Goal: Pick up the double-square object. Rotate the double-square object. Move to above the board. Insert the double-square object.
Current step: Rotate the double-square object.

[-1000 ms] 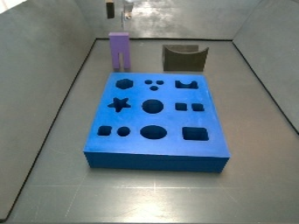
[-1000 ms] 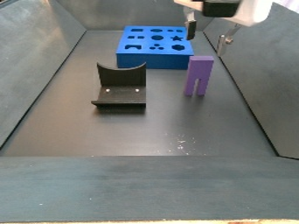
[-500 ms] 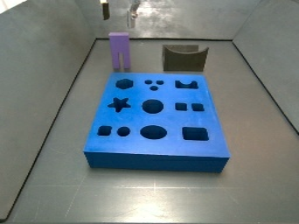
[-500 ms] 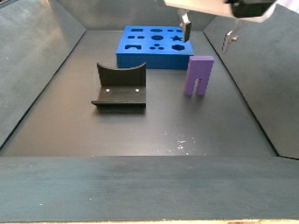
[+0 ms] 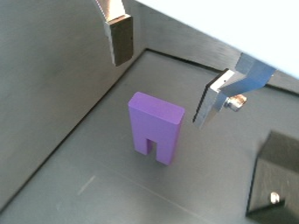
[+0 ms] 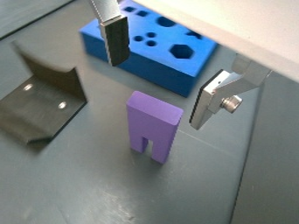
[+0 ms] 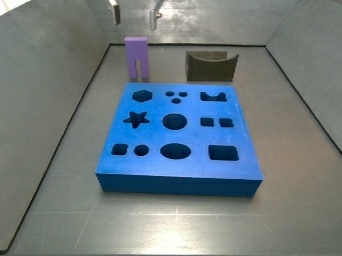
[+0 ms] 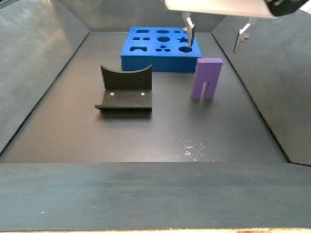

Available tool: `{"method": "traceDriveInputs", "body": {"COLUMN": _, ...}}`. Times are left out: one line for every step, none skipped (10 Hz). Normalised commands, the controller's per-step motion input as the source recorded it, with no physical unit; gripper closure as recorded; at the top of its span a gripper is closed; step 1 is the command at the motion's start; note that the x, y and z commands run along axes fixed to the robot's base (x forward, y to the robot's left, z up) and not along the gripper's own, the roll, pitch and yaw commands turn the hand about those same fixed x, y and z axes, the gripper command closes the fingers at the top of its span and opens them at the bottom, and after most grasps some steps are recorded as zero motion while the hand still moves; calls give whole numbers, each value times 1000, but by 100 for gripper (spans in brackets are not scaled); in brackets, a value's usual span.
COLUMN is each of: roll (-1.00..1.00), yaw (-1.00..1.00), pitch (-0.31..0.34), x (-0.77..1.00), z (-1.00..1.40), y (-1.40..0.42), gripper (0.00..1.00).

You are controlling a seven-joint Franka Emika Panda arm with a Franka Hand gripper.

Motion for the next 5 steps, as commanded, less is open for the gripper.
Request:
{"method": "traceDriveInputs", "body": {"roll": 16, "yaw": 1000, "pitch": -28, "x": 44, "z": -44, "y": 3, "gripper": 0}}
{"method": "traceDriveInputs", "body": {"roll": 17, "yaw": 919, "pitch": -30, "x": 44, "z": -44, "y": 2, "gripper": 0}}
{"method": "traceDriveInputs", "body": {"roll": 17, "yaw": 582, "pitch": -29, "x": 43, "z": -45, "y": 2, "gripper": 0}}
{"method": "traceDriveInputs", "body": {"roll": 17, "yaw": 362, "pitch": -28, "x": 42, "z": -45, "y": 2, "gripper": 0}}
{"method": "traceDriveInputs", "body": {"roll": 0, "yaw": 0, "pitch": 0, "x": 0, "z": -1000, "y": 0, "gripper": 0}}
